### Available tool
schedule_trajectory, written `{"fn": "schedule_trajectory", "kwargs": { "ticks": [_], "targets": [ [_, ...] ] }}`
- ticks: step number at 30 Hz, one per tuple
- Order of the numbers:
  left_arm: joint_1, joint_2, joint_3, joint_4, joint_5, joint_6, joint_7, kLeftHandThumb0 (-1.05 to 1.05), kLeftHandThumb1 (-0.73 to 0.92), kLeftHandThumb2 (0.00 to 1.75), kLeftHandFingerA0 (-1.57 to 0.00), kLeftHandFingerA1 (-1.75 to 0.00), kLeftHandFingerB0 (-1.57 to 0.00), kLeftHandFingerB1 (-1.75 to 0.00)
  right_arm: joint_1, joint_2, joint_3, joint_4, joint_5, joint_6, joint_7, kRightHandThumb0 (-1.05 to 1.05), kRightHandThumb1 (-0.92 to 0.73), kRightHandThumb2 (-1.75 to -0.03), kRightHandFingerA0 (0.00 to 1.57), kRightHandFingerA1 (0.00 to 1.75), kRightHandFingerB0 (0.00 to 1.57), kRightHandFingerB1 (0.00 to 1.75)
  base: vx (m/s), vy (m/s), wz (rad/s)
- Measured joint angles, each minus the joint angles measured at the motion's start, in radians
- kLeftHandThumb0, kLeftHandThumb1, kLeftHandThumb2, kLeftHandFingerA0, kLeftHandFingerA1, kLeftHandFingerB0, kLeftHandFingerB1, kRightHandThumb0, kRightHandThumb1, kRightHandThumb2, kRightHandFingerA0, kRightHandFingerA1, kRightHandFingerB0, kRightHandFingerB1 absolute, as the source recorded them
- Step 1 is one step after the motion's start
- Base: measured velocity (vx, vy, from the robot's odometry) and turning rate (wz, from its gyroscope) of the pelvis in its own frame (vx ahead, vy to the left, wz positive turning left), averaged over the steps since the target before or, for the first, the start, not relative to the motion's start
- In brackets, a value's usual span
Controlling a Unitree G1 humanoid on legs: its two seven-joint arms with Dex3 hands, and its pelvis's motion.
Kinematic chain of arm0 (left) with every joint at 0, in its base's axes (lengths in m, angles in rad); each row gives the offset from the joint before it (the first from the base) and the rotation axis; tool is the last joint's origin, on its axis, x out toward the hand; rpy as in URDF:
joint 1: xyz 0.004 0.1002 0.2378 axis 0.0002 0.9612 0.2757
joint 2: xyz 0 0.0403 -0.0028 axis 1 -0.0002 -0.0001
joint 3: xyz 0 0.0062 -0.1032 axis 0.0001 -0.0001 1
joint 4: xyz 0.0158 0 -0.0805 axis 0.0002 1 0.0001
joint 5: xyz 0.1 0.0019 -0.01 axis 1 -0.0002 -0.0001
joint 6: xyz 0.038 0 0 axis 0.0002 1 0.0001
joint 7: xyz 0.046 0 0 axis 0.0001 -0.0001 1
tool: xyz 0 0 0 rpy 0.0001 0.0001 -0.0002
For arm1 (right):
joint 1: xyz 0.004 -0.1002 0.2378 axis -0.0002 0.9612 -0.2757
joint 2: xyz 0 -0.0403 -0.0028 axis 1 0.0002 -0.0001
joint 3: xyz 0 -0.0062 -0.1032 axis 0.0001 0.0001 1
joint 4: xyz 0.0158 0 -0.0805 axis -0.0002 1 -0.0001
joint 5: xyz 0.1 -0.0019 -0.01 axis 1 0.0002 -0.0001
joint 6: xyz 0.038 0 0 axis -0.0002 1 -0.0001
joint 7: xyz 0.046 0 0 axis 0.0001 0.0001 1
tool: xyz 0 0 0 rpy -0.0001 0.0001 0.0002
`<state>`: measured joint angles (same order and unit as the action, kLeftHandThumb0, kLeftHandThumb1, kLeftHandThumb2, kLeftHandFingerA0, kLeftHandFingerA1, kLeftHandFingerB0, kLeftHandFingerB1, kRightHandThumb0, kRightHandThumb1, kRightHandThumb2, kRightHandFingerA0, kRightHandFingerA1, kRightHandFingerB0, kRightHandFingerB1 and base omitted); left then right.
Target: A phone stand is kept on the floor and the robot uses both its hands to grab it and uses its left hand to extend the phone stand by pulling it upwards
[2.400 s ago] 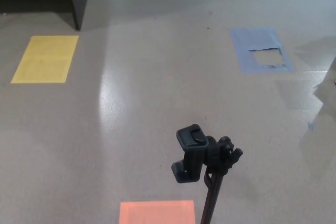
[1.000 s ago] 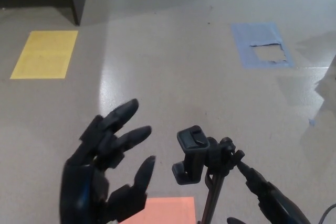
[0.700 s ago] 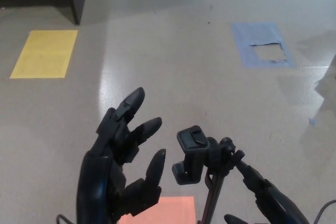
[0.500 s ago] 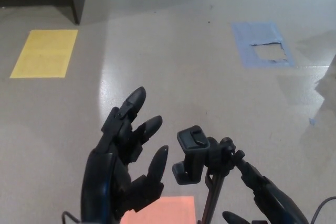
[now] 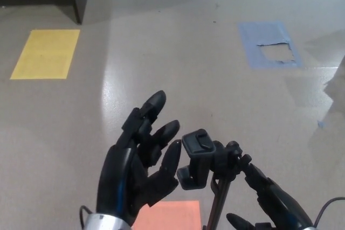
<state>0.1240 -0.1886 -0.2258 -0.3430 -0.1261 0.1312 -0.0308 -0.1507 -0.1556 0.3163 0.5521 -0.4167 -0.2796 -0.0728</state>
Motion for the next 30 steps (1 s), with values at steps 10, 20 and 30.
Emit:
{"fn": "schedule_trajectory", "kwargs": {
  "ticks": [10,20,30],
  "targets": [
    [-0.035,0.0,-0.033,0.0,-0.049,0.132,-0.024,-0.88,0.63,0.99,-0.09,-0.49,-0.05,-0.23,-0.025,0.001,0.003,0.061,-0.009,-0.013,-0.005,-1.05,-0.87,-0.68,0.0,0.24,0.0,0.45,0.0,0.0,0.0],
    [-0.049,0.001,-0.065,0.0,-0.1,0.26,-0.047,-0.93,0.64,1.02,-0.21,-0.55,-0.04,-0.25,-0.063,-0.011,0.043,0.11,-0.046,-0.031,-0.034,-1.05,-0.92,-0.84,0.0,0.27,0.0,0.35,0.0,0.0,0.0],
    [-0.062,0.001,-0.086,-0.015,-0.139,0.37,-0.052,-0.64,0.52,0.68,-0.5,-0.73,-0.51,-0.54,-0.093,-0.027,0.076,0.157,-0.088,-0.064,-0.078,-1.05,-0.77,-0.7,0.26,1.13,0.33,1.06,0.0,0.0,0.0]
  ]
}}
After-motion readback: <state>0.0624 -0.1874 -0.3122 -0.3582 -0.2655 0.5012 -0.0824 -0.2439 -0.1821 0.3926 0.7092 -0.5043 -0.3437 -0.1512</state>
